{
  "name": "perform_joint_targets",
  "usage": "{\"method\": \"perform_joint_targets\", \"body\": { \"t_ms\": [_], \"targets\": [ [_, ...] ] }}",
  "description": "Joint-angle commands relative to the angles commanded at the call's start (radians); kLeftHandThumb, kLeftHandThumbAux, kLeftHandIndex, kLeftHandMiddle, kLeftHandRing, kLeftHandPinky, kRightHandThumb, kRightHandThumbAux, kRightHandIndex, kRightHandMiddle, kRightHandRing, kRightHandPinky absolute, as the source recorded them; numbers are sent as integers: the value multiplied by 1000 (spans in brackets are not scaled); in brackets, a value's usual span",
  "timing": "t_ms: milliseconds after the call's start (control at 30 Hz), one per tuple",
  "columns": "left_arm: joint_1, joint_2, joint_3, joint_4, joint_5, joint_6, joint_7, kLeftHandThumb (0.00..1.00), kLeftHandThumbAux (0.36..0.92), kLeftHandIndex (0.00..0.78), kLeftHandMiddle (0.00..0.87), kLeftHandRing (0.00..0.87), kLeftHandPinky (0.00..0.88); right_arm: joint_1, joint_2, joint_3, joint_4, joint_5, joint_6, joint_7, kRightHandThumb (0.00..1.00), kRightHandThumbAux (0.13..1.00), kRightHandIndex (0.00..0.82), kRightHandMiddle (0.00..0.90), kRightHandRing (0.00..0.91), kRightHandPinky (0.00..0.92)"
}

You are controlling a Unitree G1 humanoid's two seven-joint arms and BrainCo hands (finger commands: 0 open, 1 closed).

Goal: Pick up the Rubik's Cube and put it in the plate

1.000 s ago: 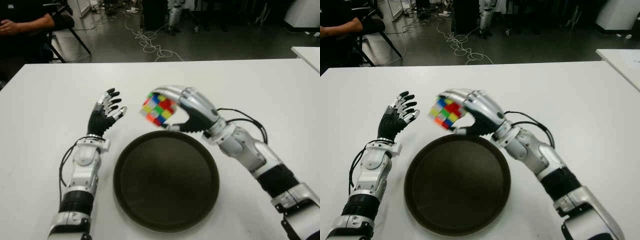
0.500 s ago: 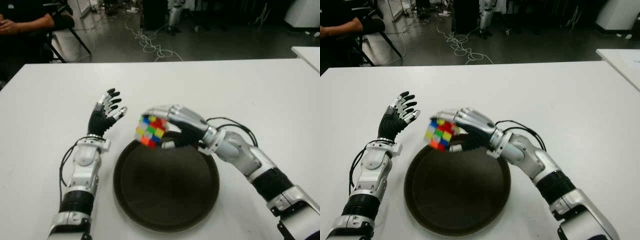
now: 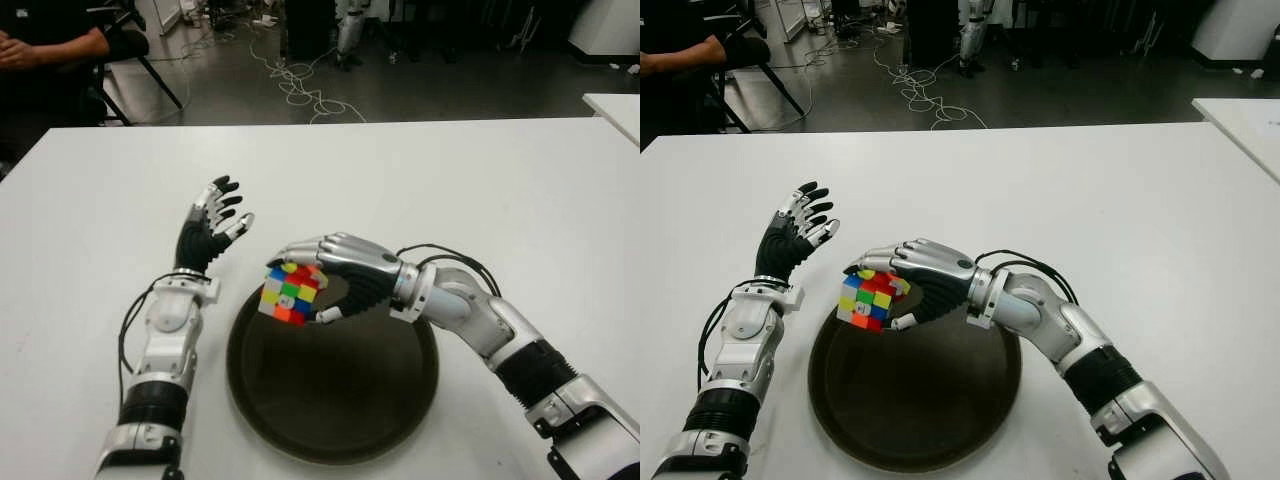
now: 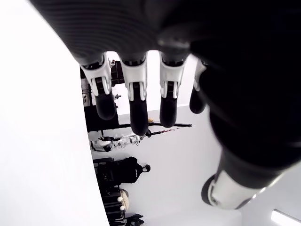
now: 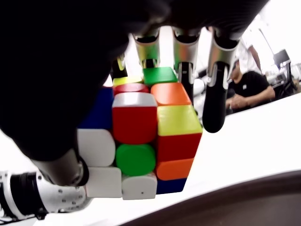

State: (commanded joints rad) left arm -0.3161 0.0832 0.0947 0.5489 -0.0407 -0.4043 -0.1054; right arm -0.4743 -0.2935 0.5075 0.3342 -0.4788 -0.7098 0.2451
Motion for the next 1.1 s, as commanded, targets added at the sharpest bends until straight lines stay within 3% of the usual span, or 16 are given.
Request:
{"method": "perform_joint_targets", "body": {
  "t_ms": [400, 800, 1100],
  "targets": [
    [0, -2, 6, 2, -18, 8, -8, 136, 778, 105, 172, 167, 159, -21, -13, 0, 8, -75, 3, -1, 825, 697, 374, 491, 492, 459],
    [-5, -2, 6, 14, -15, 8, -1, 135, 777, 100, 166, 158, 140, -45, -32, 10, -11, -97, 60, 88, 828, 693, 376, 500, 474, 440],
    [-7, 4, 2, 23, 1, -1, 9, 123, 770, 118, 178, 163, 125, -44, -34, 2, -15, -126, 72, 71, 829, 692, 393, 476, 437, 418]
  ]
}}
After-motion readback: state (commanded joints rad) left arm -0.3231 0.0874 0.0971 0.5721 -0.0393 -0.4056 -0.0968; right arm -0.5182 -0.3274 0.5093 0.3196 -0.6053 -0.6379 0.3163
